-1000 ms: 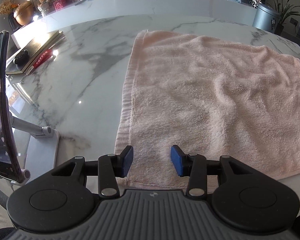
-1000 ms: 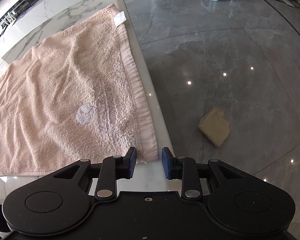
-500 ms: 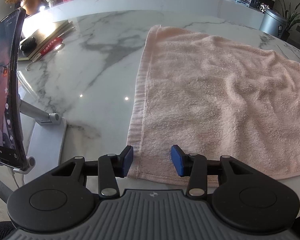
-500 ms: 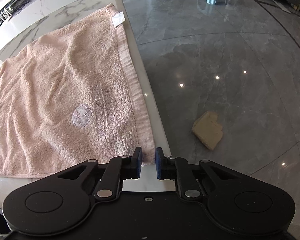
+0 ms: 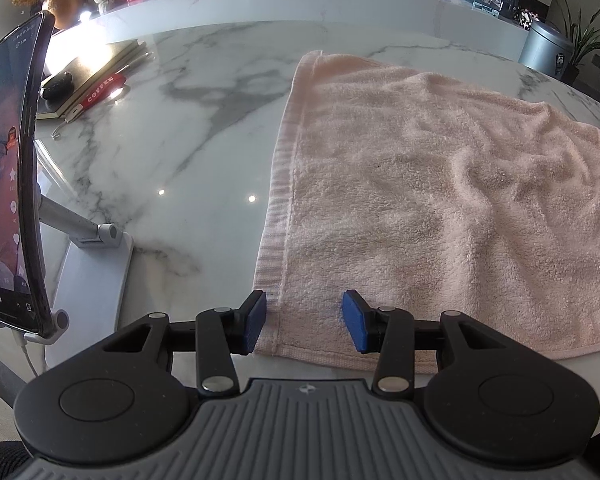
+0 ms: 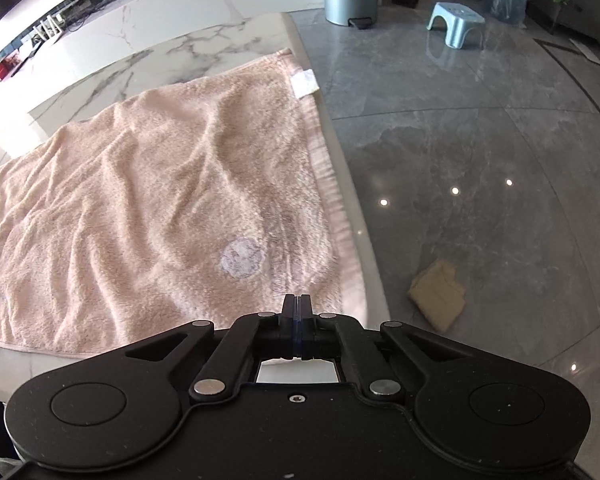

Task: Fold towel

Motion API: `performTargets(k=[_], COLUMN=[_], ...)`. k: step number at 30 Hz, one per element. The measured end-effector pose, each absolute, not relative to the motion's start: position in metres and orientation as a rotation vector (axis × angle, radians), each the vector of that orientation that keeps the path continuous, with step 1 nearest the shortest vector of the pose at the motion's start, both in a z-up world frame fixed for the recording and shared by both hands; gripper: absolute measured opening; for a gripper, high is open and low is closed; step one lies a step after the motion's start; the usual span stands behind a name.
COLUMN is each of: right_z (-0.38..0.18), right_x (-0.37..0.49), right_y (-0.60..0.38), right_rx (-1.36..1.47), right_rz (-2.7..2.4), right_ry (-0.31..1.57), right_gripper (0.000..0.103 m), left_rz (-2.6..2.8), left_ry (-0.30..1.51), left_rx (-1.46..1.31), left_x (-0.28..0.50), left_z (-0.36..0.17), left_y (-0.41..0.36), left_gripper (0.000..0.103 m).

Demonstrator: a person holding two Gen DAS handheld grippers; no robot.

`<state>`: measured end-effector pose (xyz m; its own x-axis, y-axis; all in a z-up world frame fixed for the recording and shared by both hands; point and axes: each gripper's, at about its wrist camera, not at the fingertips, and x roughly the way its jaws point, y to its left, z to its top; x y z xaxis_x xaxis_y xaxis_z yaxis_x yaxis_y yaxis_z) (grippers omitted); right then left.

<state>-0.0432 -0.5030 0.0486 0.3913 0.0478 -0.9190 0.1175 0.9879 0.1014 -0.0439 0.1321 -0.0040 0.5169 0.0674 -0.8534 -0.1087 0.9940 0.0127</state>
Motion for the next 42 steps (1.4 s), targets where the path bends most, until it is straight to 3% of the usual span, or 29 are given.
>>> performTargets(k=[5, 9, 11, 13, 14, 24, 32, 35, 39, 42], right_z=[0.041, 0.025, 0.019, 0.016, 0.015, 0.006, 0.003, 0.004, 0.007, 0.008], right_x=[-0.035, -0.039, -0.047, -0.053, -0.056, -0.057, -0.048, -0.046, -0.044, -0.042], right_y=[-0.501, -0.524, -0.535, -0.543, -0.545, -0.557, -0.539, -0.537, -0.530, -0.525], right_rx=[0.156, 0.259, 0.331, 0.370, 0.376, 0.417, 0.261, 0.237, 0.209, 0.198], right_rz=[-0.062, -0.138, -0.154, -0.167, -0.172, -0.200, -0.204, -0.199, -0.179, -0.168], right_ry=[1.207, 1.258, 1.264, 1.266, 1.264, 1.246, 1.268, 1.266, 1.270, 1.277], right_gripper=[0.001, 0.010, 0.021, 0.046, 0.047, 0.049, 0.049, 0.043, 0.021, 0.019], left_rz=[0.099, 0.098, 0.099, 0.101, 0.102, 0.101, 0.103, 0.101, 0.100, 0.099], left_ry=[1.021, 1.021, 1.021, 1.022, 1.021, 1.021, 1.018, 1.017, 1.017, 1.016], left_rx=[-0.047, -0.048, -0.046, -0.044, -0.042, -0.041, -0.038, -0.038, -0.038, -0.037], left_x=[-0.045, -0.045, -0.045, -0.044, -0.044, -0.044, -0.045, -0.044, -0.043, -0.043], left_z=[-0.004, -0.004, -0.004, -0.005, -0.005, -0.005, -0.006, -0.006, -0.005, -0.005], left_y=[0.133, 0.133, 0.132, 0.132, 0.131, 0.130, 0.131, 0.131, 0.131, 0.131], left_gripper=[0.041, 0.041, 0.042, 0.042, 0.042, 0.042, 0.043, 0.043, 0.043, 0.043])
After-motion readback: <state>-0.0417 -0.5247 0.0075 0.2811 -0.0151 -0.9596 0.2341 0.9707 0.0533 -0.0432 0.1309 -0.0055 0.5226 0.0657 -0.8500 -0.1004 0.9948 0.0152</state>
